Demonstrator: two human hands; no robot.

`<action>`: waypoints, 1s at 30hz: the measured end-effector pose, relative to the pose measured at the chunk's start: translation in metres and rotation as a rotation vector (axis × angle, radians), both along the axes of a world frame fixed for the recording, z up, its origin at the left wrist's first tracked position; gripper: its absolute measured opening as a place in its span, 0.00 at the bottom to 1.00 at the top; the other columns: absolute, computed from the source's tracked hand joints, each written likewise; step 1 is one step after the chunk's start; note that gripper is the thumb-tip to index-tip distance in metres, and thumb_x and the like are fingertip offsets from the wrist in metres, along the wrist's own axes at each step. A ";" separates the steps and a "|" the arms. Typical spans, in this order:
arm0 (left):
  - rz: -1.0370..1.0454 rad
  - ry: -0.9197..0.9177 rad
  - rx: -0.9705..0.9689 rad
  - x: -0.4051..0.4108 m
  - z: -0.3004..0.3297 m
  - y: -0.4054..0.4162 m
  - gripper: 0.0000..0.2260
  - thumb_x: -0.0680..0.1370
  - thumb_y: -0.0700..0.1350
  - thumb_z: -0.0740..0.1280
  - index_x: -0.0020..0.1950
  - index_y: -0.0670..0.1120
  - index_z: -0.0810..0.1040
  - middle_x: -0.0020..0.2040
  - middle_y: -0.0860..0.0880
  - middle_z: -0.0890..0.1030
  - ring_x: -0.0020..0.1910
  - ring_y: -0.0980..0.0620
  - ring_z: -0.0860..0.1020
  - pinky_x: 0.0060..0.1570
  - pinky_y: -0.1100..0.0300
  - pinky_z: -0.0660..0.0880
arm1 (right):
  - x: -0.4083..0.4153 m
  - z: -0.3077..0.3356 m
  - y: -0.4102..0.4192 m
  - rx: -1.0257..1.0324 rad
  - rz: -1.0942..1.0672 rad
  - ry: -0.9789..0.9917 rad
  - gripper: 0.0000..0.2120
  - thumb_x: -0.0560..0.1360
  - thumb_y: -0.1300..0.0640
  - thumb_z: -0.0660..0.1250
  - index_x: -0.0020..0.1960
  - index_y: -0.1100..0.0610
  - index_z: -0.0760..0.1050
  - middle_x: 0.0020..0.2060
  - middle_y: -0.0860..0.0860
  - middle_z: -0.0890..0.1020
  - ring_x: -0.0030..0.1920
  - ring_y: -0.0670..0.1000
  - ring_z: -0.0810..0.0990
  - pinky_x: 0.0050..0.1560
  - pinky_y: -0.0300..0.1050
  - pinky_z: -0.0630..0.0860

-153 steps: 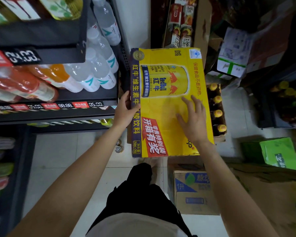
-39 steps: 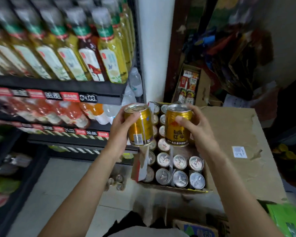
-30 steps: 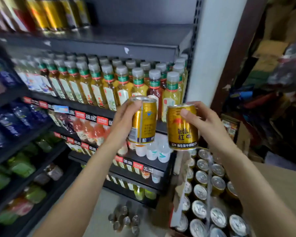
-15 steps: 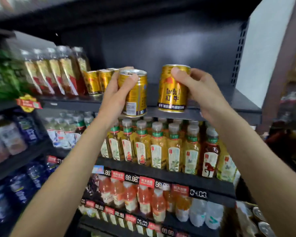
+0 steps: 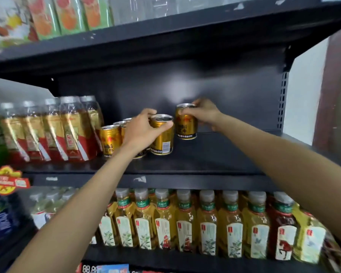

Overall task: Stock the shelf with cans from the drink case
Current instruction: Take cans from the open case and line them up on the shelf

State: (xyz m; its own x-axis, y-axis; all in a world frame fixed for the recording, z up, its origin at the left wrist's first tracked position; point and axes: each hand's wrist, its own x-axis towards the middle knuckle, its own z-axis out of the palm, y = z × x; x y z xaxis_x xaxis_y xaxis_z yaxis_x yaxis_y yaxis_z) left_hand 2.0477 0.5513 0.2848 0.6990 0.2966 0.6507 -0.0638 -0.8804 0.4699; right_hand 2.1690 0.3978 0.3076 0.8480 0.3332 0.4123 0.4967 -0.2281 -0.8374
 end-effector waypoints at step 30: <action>0.200 0.159 0.240 0.037 0.015 0.009 0.28 0.74 0.66 0.60 0.65 0.49 0.74 0.59 0.47 0.80 0.60 0.46 0.76 0.56 0.55 0.70 | 0.078 0.000 0.073 -0.332 0.208 -0.043 0.29 0.74 0.44 0.66 0.70 0.58 0.66 0.68 0.55 0.71 0.68 0.55 0.70 0.63 0.49 0.69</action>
